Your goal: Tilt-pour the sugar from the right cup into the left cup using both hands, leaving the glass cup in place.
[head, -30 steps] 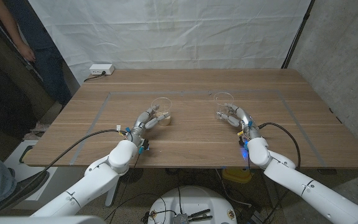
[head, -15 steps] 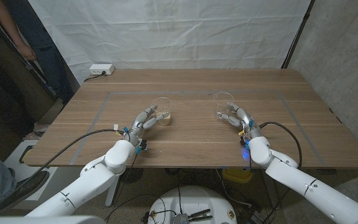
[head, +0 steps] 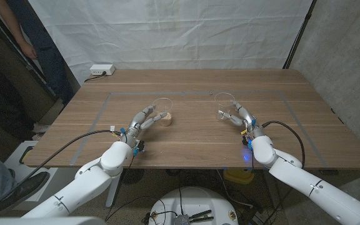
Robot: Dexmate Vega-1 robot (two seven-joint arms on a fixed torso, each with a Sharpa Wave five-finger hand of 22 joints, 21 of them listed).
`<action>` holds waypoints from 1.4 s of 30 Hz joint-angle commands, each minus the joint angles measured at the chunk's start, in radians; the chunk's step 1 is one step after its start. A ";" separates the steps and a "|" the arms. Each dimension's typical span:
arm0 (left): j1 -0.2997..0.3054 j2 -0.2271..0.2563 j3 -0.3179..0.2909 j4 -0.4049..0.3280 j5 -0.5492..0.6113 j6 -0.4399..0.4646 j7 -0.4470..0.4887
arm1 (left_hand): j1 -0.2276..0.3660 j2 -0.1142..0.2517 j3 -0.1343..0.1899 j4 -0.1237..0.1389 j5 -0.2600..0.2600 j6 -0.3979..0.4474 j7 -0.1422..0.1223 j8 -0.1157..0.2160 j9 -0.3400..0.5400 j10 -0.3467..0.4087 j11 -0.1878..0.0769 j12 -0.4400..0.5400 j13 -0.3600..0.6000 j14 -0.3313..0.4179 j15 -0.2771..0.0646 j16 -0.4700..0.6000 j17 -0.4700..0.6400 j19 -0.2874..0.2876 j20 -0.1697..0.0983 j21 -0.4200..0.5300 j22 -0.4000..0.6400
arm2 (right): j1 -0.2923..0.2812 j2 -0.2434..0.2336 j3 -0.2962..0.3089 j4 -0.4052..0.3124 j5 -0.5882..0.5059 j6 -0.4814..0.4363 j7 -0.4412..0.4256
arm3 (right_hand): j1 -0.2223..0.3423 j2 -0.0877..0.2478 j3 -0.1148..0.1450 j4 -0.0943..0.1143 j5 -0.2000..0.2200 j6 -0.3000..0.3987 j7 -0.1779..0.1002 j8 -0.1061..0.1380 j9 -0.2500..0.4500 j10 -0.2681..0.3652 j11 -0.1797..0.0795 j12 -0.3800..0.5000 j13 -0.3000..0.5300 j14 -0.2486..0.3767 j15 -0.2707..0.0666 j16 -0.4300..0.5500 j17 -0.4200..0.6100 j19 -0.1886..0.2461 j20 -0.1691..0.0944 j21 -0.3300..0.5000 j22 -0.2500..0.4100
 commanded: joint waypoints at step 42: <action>0.079 -0.017 -0.123 -0.033 -0.037 -0.177 -0.044 | -0.143 0.034 -0.051 0.087 -0.001 0.029 0.006 0.023 0.006 0.026 0.016 0.028 0.000 0.034 0.009 0.025 0.011 0.043 -0.018 0.025 0.003 | -0.076 0.075 0.167 0.020 0.237 0.405 0.066 | -0.237 0.021 -0.029 0.114 -0.009 0.091 0.028 0.033 -0.001 0.113 0.018 0.061 -0.002 0.101 -0.015 0.042 -0.001 0.082 -0.027 0.039 -0.001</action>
